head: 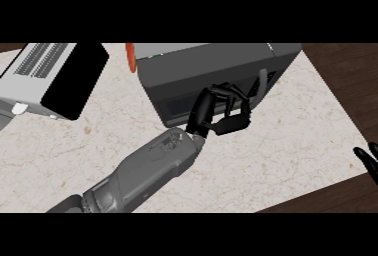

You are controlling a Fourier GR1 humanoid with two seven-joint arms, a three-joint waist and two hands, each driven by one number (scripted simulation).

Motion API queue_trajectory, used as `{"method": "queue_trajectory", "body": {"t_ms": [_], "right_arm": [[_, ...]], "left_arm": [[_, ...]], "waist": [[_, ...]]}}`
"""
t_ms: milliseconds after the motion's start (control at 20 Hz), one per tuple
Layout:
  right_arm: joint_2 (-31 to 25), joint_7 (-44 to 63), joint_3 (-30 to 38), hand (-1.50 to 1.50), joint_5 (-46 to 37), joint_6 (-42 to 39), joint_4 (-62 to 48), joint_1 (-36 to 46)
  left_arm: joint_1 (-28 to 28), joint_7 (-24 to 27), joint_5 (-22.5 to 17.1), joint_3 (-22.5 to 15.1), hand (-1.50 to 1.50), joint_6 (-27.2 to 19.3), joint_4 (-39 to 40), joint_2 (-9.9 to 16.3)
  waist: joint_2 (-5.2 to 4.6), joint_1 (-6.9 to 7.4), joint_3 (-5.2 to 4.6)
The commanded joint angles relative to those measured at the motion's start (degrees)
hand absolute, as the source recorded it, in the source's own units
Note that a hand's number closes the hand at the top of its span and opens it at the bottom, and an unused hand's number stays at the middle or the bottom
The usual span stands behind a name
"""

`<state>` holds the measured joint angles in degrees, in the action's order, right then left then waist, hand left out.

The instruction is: Pick up the milk, place it into the microwave and close the microwave

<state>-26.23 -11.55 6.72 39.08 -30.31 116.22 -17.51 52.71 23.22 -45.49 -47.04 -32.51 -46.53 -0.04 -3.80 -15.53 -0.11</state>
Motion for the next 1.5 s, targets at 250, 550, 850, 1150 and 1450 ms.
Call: {"method": "queue_trajectory", "body": {"t_ms": [250,550,850,1150,1450], "right_arm": [[-1.56,1.15,-0.87,-1.5,2.23,-1.94,1.26,0.69],[-2.94,1.95,-0.99,-1.5,3.85,-2.94,2.71,1.26],[-3.47,2.29,-1.33,-1.5,4.97,-3.74,3.63,0.85],[-4.29,2.9,-1.05,-1.5,6.28,-3.88,3.68,1.1],[-5.06,3.79,-0.91,-1.5,7.23,-3.37,4.87,1.32]], "left_arm": [[2.18,4.56,-3.5,3.2,1.5,-2.57,5.67,0.04],[3.23,6.02,-5.19,3.0,1.5,-3.24,6.29,0.04],[2.75,8.32,-6.41,2.47,1.5,-3.45,7.14,0.04],[2.99,10.32,-7.56,1.84,1.5,-3.34,7.39,0.04],[3.1,11.54,-8.99,1.56,1.5,-4.69,7.62,0.04]], "waist": [[-1.04,-0.47,-0.05],[-1.24,-1.14,-0.09],[-1.54,-1.94,-0.03],[-1.81,-1.97,-0.01],[-1.71,-2.36,-0.07]]}}
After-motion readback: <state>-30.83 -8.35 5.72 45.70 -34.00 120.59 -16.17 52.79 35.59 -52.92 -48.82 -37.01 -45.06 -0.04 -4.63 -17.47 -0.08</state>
